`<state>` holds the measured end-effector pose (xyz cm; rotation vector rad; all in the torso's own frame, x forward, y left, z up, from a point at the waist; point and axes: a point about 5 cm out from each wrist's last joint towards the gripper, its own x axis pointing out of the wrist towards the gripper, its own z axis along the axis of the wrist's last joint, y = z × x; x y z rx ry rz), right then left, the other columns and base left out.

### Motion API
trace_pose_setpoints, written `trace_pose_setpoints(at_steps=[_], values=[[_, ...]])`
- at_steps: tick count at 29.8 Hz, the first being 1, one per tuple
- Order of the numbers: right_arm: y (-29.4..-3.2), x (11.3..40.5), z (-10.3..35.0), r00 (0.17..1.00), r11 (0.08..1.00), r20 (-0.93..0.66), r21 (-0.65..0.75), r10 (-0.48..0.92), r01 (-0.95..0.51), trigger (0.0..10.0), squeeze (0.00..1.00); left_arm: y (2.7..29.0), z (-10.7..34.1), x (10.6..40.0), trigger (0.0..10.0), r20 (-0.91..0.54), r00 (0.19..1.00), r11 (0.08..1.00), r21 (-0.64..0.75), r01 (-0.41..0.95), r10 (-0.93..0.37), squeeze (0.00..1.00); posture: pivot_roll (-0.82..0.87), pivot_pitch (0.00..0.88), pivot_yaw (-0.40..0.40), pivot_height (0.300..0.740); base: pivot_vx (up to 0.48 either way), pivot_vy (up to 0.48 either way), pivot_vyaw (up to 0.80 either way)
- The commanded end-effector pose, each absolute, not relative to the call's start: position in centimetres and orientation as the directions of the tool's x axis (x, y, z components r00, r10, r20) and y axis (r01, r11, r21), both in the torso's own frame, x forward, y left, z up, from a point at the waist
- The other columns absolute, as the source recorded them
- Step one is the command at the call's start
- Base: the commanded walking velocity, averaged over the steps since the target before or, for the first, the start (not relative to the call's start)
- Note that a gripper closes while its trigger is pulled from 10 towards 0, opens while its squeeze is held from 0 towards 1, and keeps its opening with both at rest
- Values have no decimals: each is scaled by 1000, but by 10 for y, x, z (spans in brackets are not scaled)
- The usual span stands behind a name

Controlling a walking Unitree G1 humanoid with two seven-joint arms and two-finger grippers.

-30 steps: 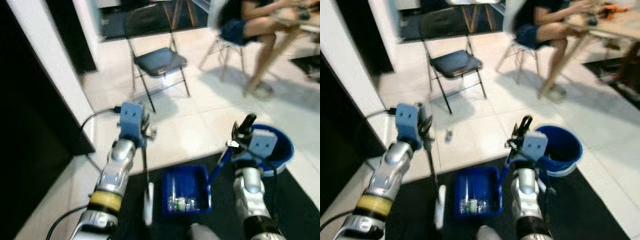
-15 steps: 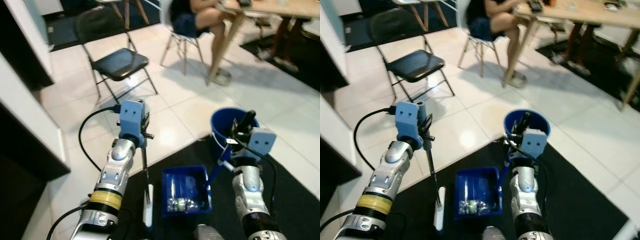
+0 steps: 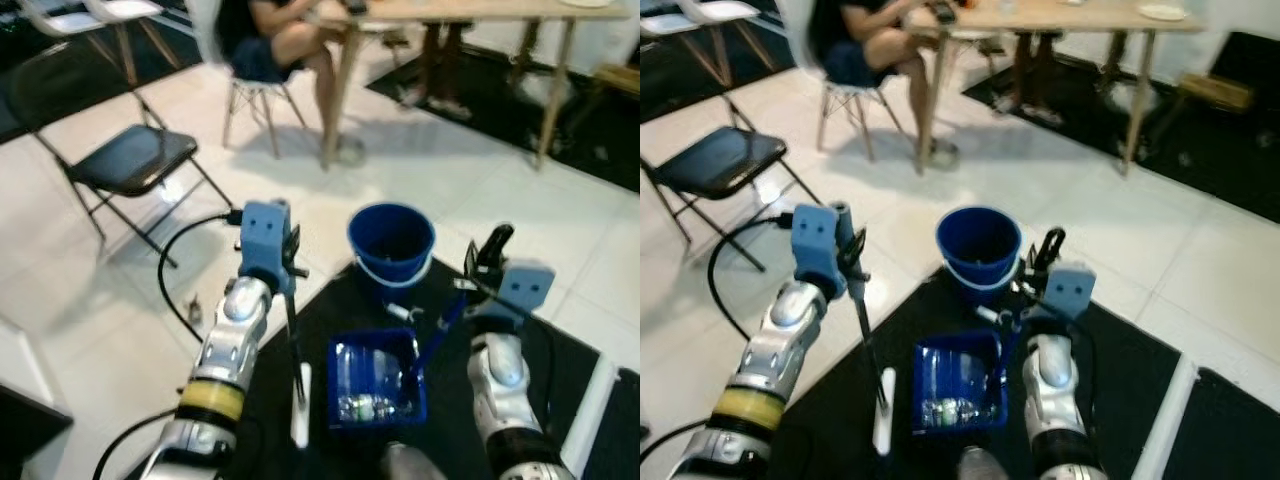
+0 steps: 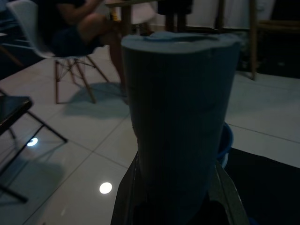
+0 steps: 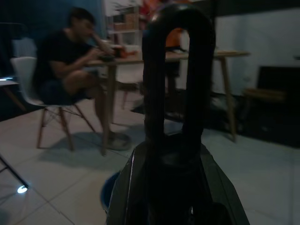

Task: Sweep floor

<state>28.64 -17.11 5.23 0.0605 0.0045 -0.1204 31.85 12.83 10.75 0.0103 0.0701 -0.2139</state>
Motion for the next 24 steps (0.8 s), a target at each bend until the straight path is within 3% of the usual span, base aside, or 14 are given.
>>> trace_pose_setpoints(at_steps=[1, 24], values=[[-170, 289, 58, 992, 990, 25, 72, -120, 118, 10000, 0, 127, 112, 320, 10000, -51, 974, 975, 23, 222, -221, 0, -12, 0, 85, 740, 0, 0, -800], [-167, 291, 58, 993, 991, 25, 76, -113, 111, 10000, 0, 128, 113, 320, 10000, -50, 974, 975, 25, 221, -220, 0, -6, 0, 87, 740, 0, 0, -800]])
